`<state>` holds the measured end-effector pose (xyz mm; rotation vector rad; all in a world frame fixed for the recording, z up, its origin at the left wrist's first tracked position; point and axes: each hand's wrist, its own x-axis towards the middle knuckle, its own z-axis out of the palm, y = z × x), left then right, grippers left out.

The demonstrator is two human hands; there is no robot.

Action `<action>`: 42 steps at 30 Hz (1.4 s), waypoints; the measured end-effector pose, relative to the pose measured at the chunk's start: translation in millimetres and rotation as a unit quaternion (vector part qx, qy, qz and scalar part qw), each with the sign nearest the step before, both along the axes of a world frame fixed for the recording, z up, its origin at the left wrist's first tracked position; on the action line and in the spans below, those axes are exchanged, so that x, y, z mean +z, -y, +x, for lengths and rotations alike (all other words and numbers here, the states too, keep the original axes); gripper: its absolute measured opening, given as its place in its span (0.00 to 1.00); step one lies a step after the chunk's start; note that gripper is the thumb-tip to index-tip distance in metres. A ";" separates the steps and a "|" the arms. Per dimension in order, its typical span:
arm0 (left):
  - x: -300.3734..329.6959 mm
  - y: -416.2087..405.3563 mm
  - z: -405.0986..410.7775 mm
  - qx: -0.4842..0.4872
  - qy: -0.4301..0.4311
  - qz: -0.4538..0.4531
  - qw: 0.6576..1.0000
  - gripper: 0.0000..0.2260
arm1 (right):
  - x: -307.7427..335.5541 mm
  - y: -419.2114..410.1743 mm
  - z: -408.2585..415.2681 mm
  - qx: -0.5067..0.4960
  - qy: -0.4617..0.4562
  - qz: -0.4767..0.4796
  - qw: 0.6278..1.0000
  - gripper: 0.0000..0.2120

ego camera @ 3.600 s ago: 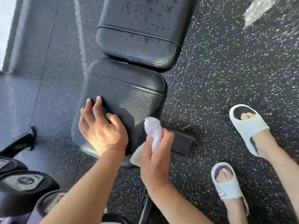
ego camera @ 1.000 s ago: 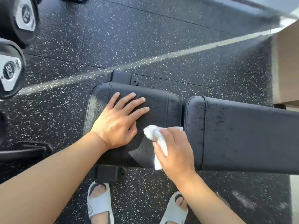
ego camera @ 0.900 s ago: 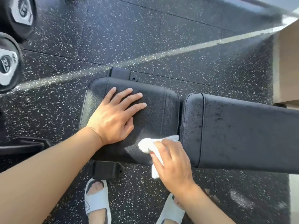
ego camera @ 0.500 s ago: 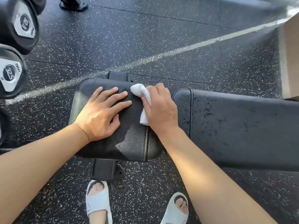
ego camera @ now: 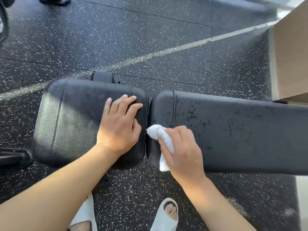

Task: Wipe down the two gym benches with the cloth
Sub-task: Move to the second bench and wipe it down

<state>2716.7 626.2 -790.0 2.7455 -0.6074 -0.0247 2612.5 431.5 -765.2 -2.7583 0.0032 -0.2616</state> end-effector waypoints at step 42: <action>-1.0 1.7 2.6 -0.001 0.004 0.015 1.000 0.23 | -28.2 -14.2 3.6 0.033 0.031 0.002 0.999 0.06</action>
